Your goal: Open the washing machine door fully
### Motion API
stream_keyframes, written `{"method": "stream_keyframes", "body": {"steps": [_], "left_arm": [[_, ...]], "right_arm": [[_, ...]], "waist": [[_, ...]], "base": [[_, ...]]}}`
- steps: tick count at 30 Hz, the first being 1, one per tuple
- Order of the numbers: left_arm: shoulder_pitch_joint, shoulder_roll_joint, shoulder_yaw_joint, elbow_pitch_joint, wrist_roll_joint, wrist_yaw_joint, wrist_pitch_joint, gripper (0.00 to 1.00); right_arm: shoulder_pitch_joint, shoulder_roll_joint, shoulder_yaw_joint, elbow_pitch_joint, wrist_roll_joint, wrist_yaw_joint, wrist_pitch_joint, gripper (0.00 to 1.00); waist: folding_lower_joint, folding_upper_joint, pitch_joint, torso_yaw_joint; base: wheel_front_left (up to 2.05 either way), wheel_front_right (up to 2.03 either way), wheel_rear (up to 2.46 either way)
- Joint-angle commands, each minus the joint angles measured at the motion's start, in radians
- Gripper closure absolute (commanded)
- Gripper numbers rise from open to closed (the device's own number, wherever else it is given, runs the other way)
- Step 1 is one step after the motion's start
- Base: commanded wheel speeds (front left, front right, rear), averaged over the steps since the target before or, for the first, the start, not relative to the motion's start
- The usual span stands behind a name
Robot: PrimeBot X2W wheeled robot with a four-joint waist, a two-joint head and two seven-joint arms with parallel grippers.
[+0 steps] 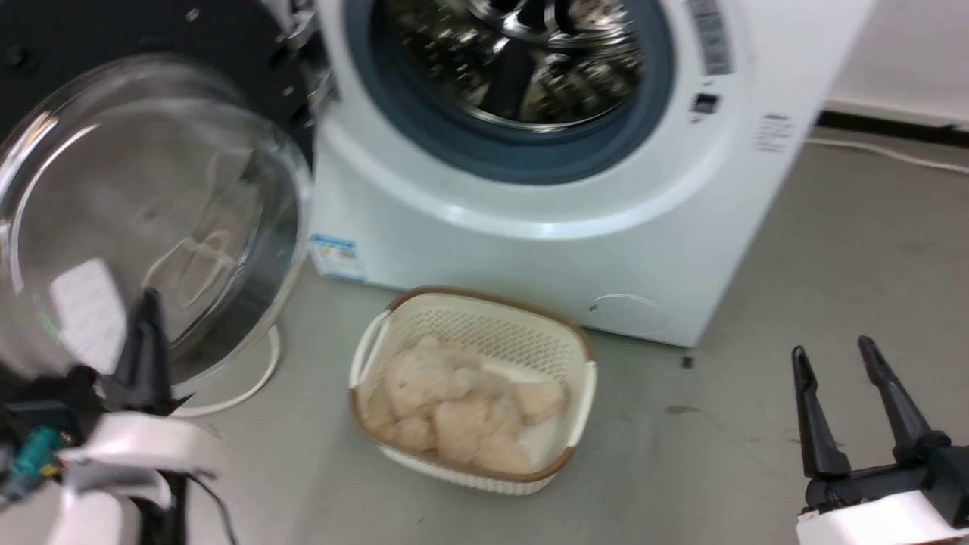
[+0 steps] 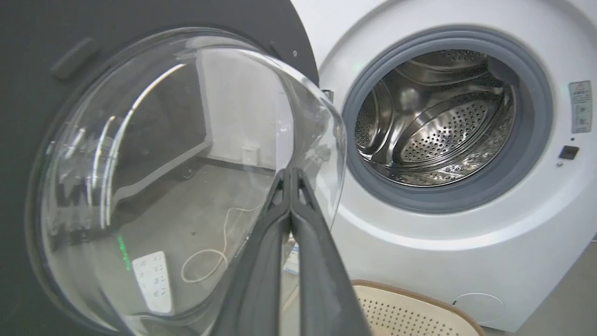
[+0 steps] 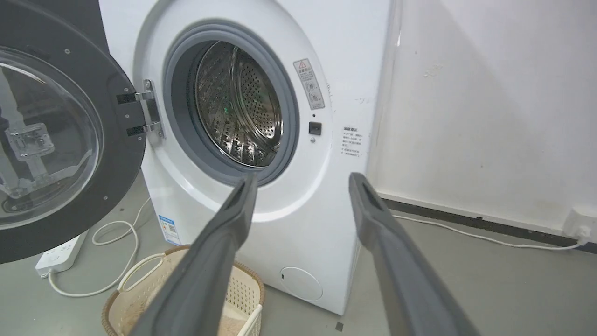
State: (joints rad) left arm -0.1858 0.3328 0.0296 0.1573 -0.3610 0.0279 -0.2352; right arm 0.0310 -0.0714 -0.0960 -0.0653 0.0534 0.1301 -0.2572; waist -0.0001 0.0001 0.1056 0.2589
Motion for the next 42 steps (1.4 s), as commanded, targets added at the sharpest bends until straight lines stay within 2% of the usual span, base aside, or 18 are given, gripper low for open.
{"method": "stream_keyframes", "body": {"steps": [1, 4, 11, 12, 13, 22, 42], "left_arm": [[0.040, -0.024, -0.015, -0.025, 0.006, 0.005, -0.010, 1.00], [0.095, -0.072, -0.027, -0.058, -0.006, 0.013, -0.016, 1.00], [0.197, -0.139, -0.080, -0.098, 0.040, 0.022, -0.025, 1.00], [0.207, -0.148, -0.091, -0.102, 0.051, 0.024, -0.025, 0.61], [0.217, -0.156, -0.102, -0.106, 0.061, 0.026, -0.026, 0.00], [0.270, -0.206, -0.156, -0.094, 0.137, 0.044, -0.026, 0.00], [0.280, -0.250, -0.106, -0.096, 0.190, -0.005, -0.027, 0.00]], "right_arm": [[-0.008, 0.003, -0.009, -0.002, -0.004, 0.001, -0.005, 0.00], [0.003, 0.003, -0.006, -0.005, -0.022, 0.001, -0.005, 0.00], [0.032, 0.009, -0.012, -0.008, -0.019, 0.001, -0.005, 0.00], [0.038, 0.010, -0.013, -0.009, -0.018, 0.001, -0.005, 0.00], [0.045, 0.012, -0.014, -0.010, -0.016, 0.001, -0.005, 0.00], [0.091, 0.020, -0.009, 0.000, 0.003, 0.001, -0.005, 0.00], [0.101, 0.021, 0.006, 0.039, 0.026, 0.001, -0.005, 0.00]], "waist": [[0.0001, -0.0001, -0.050, -0.062], [0.0001, -0.0001, -0.073, -0.101], [0.0001, -0.0001, -0.105, -0.165], [0.0001, -0.0001, -0.109, -0.172], [0.0001, -0.0001, -0.111, -0.178], [0.0001, -0.0001, -0.122, -0.217], [0.0001, -0.0001, -0.122, -0.219]], "base": [[0.00, 0.00, 0.00], [0.00, 0.00, 0.00], [0.00, 0.00, 0.00], [0.00, 0.00, 0.00], [0.00, 0.00, 0.00], [0.00, 0.00, 0.00], [0.00, 0.00, 0.00]]}}
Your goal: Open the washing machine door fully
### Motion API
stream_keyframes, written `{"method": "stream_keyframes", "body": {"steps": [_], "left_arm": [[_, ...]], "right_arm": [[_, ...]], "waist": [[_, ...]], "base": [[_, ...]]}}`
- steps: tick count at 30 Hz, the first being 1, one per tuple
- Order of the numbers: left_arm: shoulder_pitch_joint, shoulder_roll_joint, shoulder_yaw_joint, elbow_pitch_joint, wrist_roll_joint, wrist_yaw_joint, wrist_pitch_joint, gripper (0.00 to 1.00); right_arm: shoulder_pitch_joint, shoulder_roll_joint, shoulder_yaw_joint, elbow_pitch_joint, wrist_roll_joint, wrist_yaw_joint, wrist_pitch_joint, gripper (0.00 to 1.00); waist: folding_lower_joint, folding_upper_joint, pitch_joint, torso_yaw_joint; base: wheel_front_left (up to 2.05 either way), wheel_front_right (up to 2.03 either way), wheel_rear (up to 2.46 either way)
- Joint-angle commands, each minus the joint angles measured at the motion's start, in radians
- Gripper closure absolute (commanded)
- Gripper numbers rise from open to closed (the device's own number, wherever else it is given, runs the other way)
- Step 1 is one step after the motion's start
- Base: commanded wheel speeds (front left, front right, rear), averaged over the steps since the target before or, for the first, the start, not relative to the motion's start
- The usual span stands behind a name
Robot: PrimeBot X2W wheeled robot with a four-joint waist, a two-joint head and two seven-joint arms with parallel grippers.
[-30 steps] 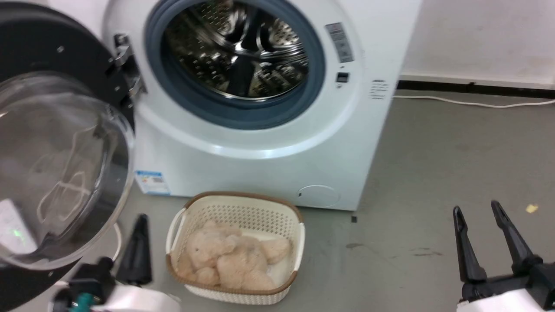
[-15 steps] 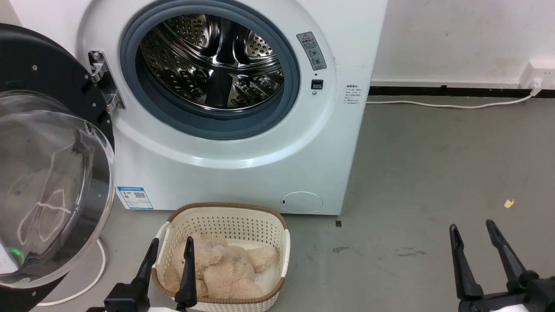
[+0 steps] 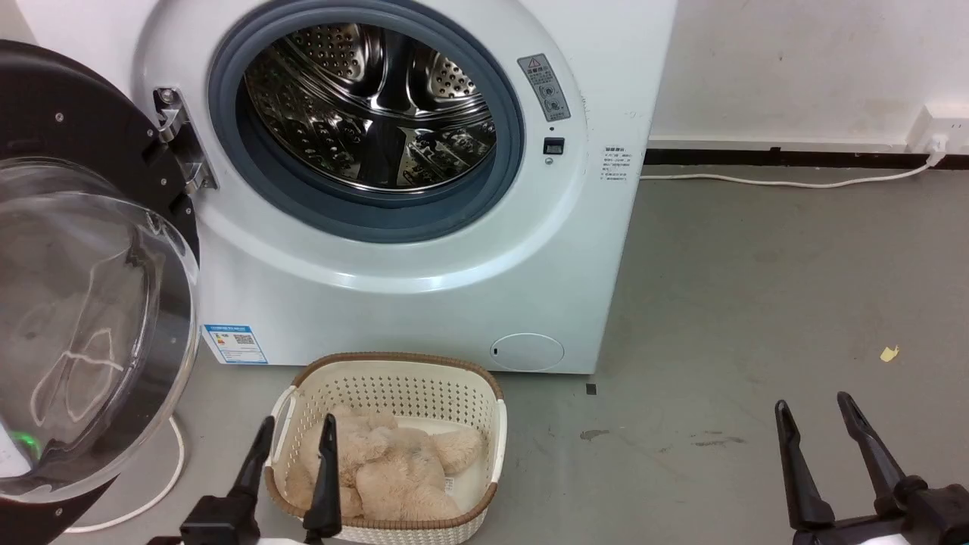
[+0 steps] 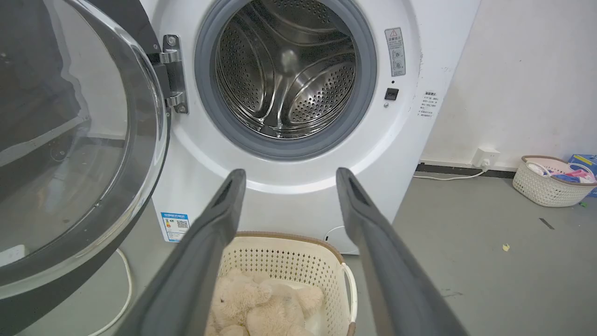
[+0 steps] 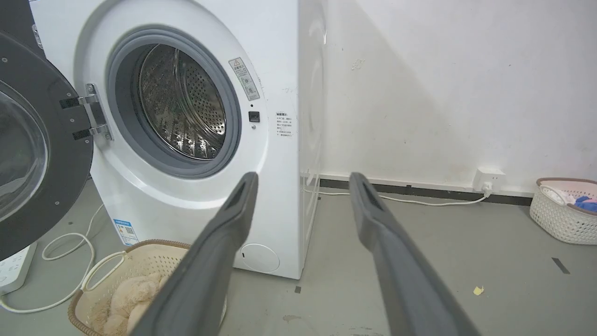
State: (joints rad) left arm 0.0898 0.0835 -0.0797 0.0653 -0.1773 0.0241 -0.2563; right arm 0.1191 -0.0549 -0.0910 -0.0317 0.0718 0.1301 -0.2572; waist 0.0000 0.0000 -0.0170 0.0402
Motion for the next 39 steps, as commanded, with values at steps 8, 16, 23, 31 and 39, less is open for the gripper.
{"method": "stream_keyframes", "body": {"steps": [8, 16, 23, 31, 39], "left_arm": [[-0.002, -0.005, 0.010, -0.013, 0.002, -0.001, 0.005, 1.00], [-0.009, -0.007, 0.015, -0.017, 0.016, -0.002, 0.025, 1.00], [-0.014, -0.009, 0.019, -0.020, 0.026, -0.004, 0.039, 1.00], [-0.020, -0.011, 0.024, -0.024, 0.038, -0.005, 0.056, 1.00], [-0.025, -0.013, 0.028, -0.027, 0.049, -0.007, 0.072, 1.00]], "right_arm": [[-0.002, 0.000, 0.004, 0.004, -0.001, 0.000, 0.004, 1.00], [-0.012, 0.000, 0.011, 0.007, -0.007, 0.000, 0.025, 1.00], [-0.018, 0.001, 0.016, 0.008, -0.011, 0.000, 0.039, 1.00], [-0.026, 0.001, 0.021, 0.010, -0.015, 0.000, 0.056, 1.00], [-0.034, 0.001, 0.027, 0.012, -0.020, 0.000, 0.072, 1.00]], "waist": [[0.0000, 0.0000, 0.004, -0.004], [0.0000, 0.0000, 0.005, -0.007], [0.0000, 0.0000, 0.006, -0.009], [0.0000, 0.0000, 0.006, -0.011], [0.0000, 0.0000, 0.007, -0.014]], "base": [[0.00, 0.00, 0.00], [0.00, 0.00, 0.00], [0.00, 0.00, 0.00], [0.00, 0.00, 0.00], [0.00, 0.00, 0.00]]}}
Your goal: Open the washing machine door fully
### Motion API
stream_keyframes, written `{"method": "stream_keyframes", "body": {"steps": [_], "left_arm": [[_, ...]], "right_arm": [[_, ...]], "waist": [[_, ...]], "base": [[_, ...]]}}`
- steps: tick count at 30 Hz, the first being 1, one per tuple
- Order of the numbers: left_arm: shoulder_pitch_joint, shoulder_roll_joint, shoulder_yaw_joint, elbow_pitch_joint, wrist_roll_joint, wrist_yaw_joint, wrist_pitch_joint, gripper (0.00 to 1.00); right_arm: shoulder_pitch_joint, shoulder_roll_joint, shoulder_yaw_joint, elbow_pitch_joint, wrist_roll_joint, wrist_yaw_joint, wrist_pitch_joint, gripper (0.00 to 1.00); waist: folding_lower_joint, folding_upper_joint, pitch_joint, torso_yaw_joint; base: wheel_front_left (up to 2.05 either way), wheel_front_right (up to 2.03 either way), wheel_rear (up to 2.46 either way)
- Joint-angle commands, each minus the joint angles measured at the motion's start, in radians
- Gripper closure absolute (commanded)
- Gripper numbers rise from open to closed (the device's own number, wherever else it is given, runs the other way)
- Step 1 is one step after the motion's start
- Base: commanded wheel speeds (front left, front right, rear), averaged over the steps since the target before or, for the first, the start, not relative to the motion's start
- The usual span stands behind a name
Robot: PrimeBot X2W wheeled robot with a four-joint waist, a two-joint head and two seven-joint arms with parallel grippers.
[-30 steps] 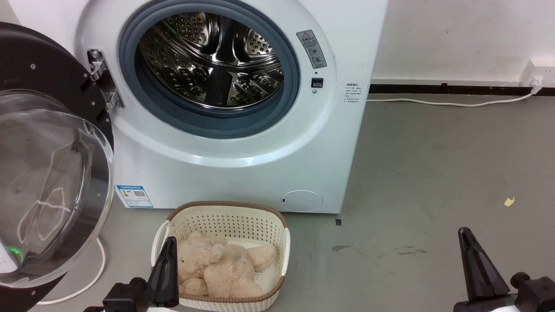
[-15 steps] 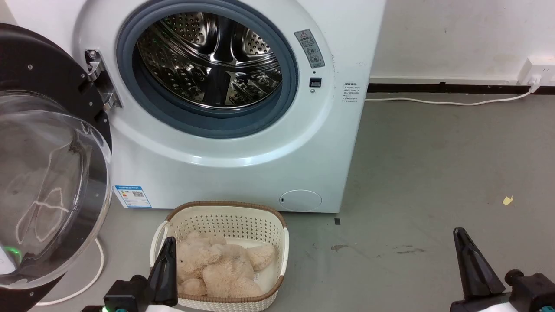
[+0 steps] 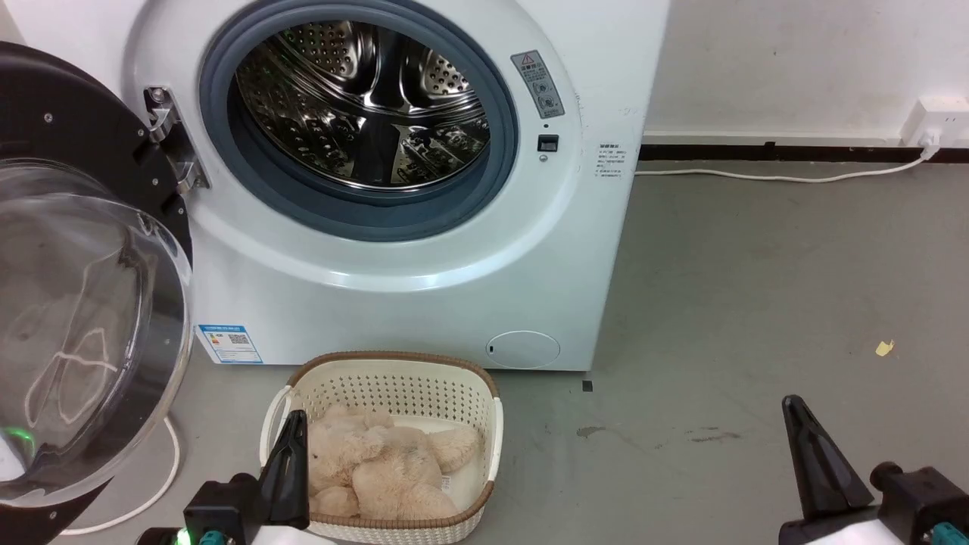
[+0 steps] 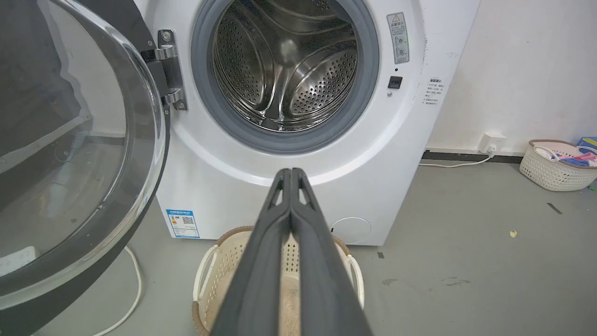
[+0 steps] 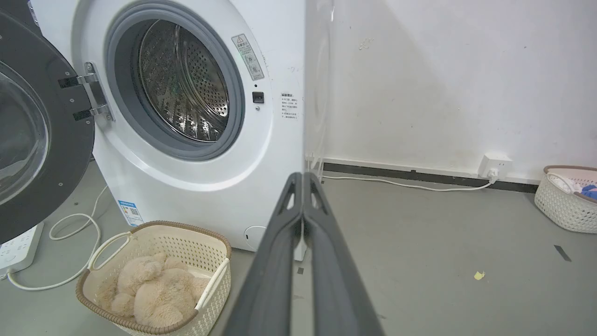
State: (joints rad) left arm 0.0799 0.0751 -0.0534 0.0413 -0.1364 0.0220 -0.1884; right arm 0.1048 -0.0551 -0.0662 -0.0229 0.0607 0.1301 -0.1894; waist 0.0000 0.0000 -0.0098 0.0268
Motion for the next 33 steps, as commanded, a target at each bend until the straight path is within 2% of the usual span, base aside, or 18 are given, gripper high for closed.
{"method": "stream_keyframes", "body": {"steps": [1, 33], "left_arm": [[-0.016, -0.004, 0.003, -0.004, 0.010, -0.005, 0.006, 1.00], [-0.039, -0.012, 0.021, -0.017, 0.055, -0.011, 0.071, 1.00]], "right_arm": [[-0.020, 0.002, 0.003, 0.003, -0.010, 0.000, 0.006, 1.00], [-0.051, 0.003, 0.026, 0.010, -0.028, 0.000, 0.072, 1.00]], "waist": [[0.0000, 0.0000, 0.000, -0.001], [0.0000, 0.0000, 0.004, -0.010]], "base": [[0.00, 0.00, 0.00], [0.00, 0.00, 0.00]]}}
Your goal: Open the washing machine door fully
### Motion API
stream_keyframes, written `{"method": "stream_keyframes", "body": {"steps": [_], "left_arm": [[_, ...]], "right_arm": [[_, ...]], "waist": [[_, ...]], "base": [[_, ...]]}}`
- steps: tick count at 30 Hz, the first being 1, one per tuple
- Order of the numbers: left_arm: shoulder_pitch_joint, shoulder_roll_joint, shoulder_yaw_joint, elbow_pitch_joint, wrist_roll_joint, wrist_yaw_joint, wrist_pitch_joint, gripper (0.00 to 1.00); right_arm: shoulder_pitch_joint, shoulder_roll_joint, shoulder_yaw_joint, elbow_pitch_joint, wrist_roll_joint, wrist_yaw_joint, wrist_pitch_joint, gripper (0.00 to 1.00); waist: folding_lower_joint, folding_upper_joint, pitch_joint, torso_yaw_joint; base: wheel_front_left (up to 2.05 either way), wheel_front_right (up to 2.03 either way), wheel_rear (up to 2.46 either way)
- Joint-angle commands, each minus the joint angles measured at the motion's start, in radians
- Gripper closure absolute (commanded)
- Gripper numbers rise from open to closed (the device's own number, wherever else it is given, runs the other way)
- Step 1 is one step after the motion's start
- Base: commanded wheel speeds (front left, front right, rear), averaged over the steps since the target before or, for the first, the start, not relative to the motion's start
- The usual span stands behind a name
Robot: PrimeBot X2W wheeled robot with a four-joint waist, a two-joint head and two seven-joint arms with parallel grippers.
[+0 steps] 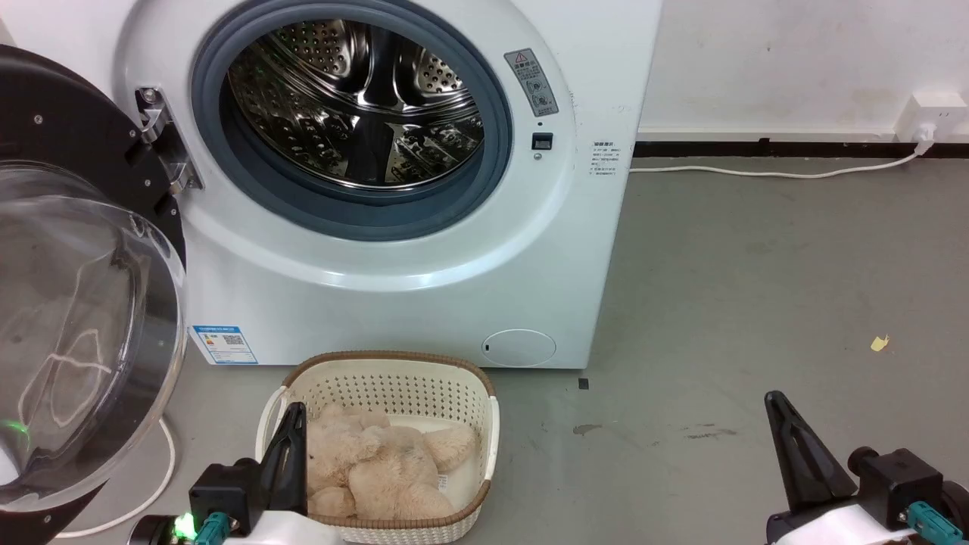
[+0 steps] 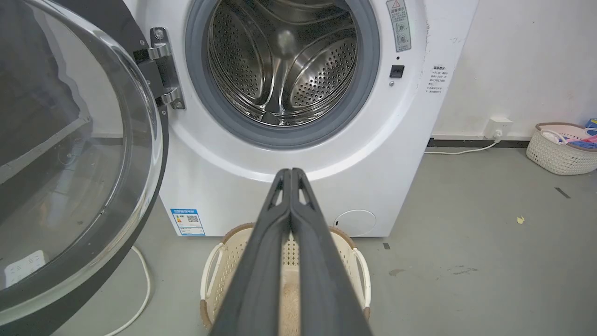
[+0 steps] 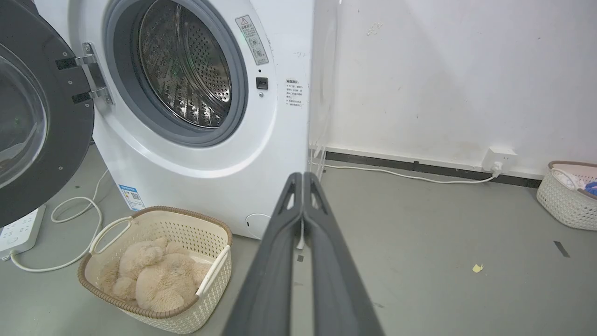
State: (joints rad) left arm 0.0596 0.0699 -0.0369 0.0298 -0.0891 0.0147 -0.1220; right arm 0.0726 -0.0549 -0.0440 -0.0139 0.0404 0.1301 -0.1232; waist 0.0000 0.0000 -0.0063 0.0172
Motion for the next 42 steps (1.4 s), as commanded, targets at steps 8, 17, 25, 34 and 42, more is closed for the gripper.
{"method": "stream_keyframes", "body": {"steps": [8, 17, 25, 34, 42], "left_arm": [[-0.026, -0.009, 0.010, -0.010, 0.022, -0.006, 0.026, 1.00], [-0.032, -0.011, 0.015, -0.014, 0.035, -0.007, 0.044, 1.00], [-0.038, -0.013, 0.020, -0.017, 0.046, -0.009, 0.060, 1.00], [-0.044, -0.015, 0.025, -0.021, 0.059, -0.011, 0.079, 1.00], [-0.051, -0.017, 0.030, -0.025, 0.072, -0.012, 0.097, 1.00]], "right_arm": [[-0.028, 0.003, 0.010, 0.003, -0.013, 0.000, 0.026, 1.00], [-0.036, 0.003, 0.017, 0.005, -0.018, 0.000, 0.045, 1.00], [-0.044, 0.004, 0.023, 0.007, -0.023, 0.000, 0.061, 1.00], [-0.053, 0.004, 0.029, 0.009, -0.028, 0.000, 0.080, 1.00], [-0.061, 0.004, 0.035, 0.011, -0.033, 0.001, 0.098, 1.00]], "waist": [[0.0000, 0.0000, 0.001, -0.003], [0.0000, 0.0000, 0.002, -0.006], [0.0000, 0.0000, 0.003, -0.008], [0.0000, 0.0000, 0.004, -0.011], [0.0000, 0.0000, 0.005, -0.014]], "base": [[0.00, 0.00, 0.00], [0.00, 0.00, 0.00], [0.00, 0.00, 0.00], [0.00, 0.00, 0.00], [0.00, 0.00, 0.00]]}}
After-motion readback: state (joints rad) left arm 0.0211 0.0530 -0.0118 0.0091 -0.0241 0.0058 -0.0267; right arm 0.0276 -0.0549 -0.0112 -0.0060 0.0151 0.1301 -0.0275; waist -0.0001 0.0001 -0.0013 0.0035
